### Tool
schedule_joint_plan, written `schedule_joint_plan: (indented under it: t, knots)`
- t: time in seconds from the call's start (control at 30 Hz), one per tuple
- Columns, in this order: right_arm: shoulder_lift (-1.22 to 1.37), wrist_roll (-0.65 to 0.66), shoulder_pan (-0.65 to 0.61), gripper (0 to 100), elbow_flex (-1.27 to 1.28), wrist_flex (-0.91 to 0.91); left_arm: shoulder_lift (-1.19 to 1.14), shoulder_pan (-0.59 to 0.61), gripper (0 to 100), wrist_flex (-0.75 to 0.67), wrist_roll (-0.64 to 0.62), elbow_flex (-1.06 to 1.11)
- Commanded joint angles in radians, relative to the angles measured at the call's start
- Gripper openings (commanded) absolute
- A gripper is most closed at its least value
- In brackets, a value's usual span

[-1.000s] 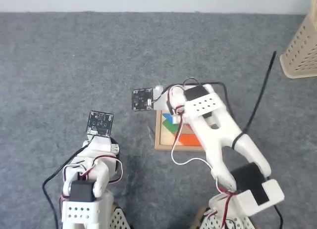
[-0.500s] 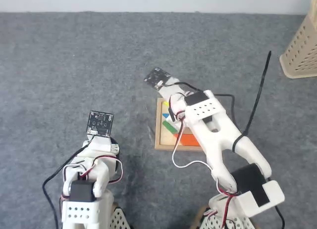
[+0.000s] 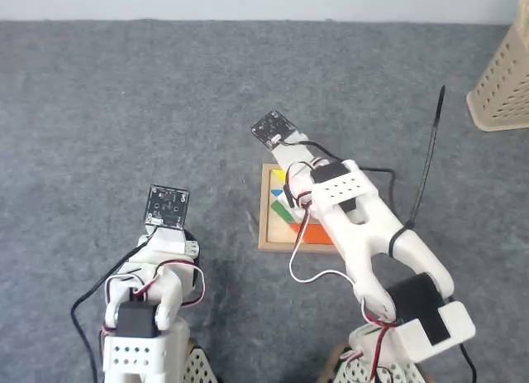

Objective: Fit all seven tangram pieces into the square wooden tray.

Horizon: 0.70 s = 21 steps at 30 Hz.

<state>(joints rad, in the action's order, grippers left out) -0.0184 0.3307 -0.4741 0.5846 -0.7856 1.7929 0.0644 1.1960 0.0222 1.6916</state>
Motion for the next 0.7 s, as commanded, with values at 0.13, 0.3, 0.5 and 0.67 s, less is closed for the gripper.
schedule_joint_plan:
  t: [0.13,0.3,0.5,0.67]
  knots:
    - [0.054,-0.006,0.064,0.6,-0.034,0.113,0.003,0.006,1,0.005,-0.009,-0.005]
    - [0.058,-0.005,0.074,0.6,-0.057,0.151,0.003,0.006,1,0.005,-0.009,-0.005]
    - [0.038,-0.029,0.091,0.6,-0.061,0.153,0.003,0.006,1,0.005,-0.009,-0.005]
    - [-0.071,-0.181,0.058,0.6,-0.072,0.186,0.003,0.006,1,0.005,-0.009,-0.005]
